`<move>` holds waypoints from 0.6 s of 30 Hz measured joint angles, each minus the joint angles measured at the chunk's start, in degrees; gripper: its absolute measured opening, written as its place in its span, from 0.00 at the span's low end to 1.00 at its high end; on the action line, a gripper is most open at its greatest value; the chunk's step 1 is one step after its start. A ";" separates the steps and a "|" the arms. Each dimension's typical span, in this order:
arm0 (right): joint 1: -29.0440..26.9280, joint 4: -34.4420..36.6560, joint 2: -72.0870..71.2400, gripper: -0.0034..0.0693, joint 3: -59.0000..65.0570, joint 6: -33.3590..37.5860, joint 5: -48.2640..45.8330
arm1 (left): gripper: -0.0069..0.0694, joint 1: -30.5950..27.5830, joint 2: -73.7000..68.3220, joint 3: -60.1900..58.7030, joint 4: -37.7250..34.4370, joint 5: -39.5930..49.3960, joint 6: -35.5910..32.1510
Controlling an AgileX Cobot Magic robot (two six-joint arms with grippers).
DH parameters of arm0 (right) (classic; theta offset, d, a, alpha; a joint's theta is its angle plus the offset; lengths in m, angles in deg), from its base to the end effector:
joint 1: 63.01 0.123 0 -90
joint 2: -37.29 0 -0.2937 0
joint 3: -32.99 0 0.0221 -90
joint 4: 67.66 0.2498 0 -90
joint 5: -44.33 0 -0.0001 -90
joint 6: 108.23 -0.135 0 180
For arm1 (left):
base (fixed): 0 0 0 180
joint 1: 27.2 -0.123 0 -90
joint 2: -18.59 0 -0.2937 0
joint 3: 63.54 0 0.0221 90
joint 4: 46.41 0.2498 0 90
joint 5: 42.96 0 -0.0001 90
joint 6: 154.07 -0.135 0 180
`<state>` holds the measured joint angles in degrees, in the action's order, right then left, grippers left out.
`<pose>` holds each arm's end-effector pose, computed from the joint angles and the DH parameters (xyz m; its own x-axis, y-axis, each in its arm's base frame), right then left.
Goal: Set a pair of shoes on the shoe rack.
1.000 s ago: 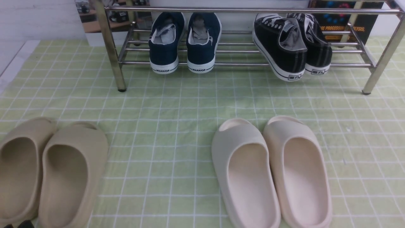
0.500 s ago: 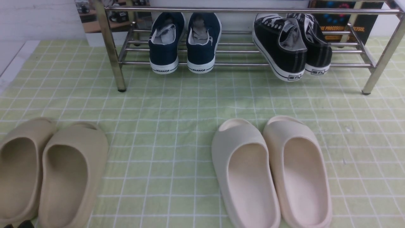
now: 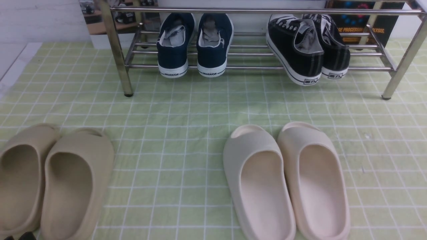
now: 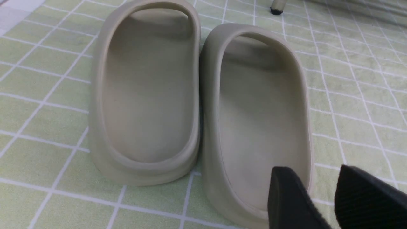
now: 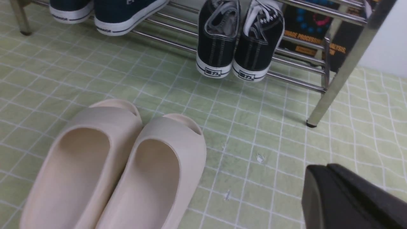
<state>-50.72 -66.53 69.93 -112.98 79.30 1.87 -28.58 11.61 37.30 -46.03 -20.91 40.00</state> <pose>0.0981 0.0232 0.3563 -0.2917 -0.1829 -0.9389 -0.2609 0.9595 -0.1058 0.0844 0.0024 0.1553 -0.2969 -0.2444 -0.9231 -0.0997 0.9694 -0.2245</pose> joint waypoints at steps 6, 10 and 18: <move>-1.61 -0.58 -5.66 0.09 14.01 -5.21 13.53 | 0.40 0.00 0.00 0.00 0.00 0.00 0.00; -8.40 -0.58 -12.88 0.09 27.48 -10.71 24.22 | 0.40 0.00 0.00 0.00 0.00 0.00 0.00; -19.22 -1.59 -23.97 0.10 44.30 -16.98 31.88 | 0.40 0.00 0.00 0.00 0.00 0.00 0.00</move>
<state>-69.93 -68.12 45.96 -68.68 62.31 33.74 -28.58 11.61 37.30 -46.03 -20.91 40.00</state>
